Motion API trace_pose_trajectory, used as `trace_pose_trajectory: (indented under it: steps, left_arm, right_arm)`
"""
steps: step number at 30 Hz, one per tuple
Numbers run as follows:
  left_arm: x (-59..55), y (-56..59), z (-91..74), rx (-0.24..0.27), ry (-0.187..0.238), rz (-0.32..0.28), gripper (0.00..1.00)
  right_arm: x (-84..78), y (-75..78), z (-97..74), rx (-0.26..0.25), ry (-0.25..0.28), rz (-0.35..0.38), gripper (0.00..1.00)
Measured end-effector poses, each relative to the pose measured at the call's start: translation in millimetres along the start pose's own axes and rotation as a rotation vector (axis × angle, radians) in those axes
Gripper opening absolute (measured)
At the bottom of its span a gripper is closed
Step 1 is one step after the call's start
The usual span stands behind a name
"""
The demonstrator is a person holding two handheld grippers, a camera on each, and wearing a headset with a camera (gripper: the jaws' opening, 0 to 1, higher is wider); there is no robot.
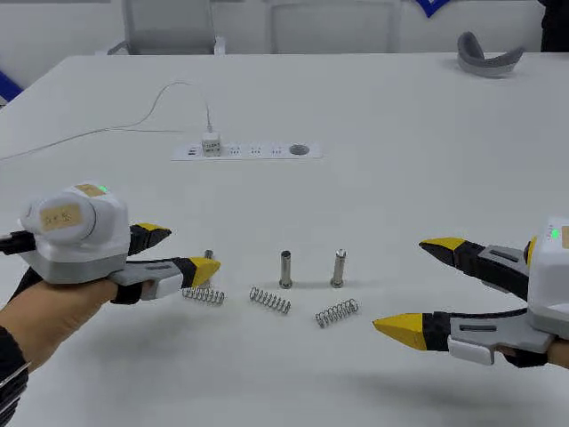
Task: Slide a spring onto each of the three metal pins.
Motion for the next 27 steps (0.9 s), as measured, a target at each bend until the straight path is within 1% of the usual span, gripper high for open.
trace_pose_trajectory:
  steps: [5, 8, 10, 14, 18, 21, 24, 27]
  left_arm:
    - [-6.4, -2.3, 7.4, 0.014, -0.050, -0.005, 0.52]
    - [-8.1, -3.7, 11.6, 0.028, -0.066, -0.015, 0.49]
    - [-10.5, -4.7, 14.5, 0.040, -0.087, -0.024, 0.46]
    - [-12.4, -3.2, 21.1, 0.046, -0.111, -0.027, 0.43]
    - [-12.7, -3.8, 26.7, 0.062, -0.132, -0.044, 0.38]
    - [-14.8, -3.6, 30.8, 0.072, -0.153, -0.046, 0.34]
    - [-17.9, -3.3, 32.8, 0.083, -0.179, -0.045, 0.30]
    - [-19.8, -3.9, 33.0, 0.090, -0.194, -0.053, 0.25]
  right_arm:
    - [-2.6, 0.6, -0.9, -0.005, -0.004, 0.006, 0.76]
    - [-4.5, 0.8, -0.8, -0.006, -0.006, 0.009, 0.76]
    - [-4.6, 0.1, -0.5, -0.003, -0.007, 0.011, 0.76]
    - [-4.1, -0.1, 0.0, -0.002, -0.004, 0.009, 0.76]
    - [-4.6, 0.6, -0.2, -0.004, -0.004, 0.013, 0.76]
    - [-5.6, 1.0, -0.8, -0.006, -0.005, 0.014, 0.76]
    - [-6.6, 1.9, -1.5, -0.010, -0.006, 0.018, 0.76]
    - [-6.9, 2.7, -1.8, -0.012, -0.004, 0.022, 0.76]
Point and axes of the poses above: the centre of the closed fingertips' face, and the gripper's own axes: z roughly forward along the fingers, y roughly to its right, x roughly out of its top, the point moved 3 cm from there along -z, roughly backward along the fingers, and after that the axes turned 5 degrees about y, right-handed, at the moved point
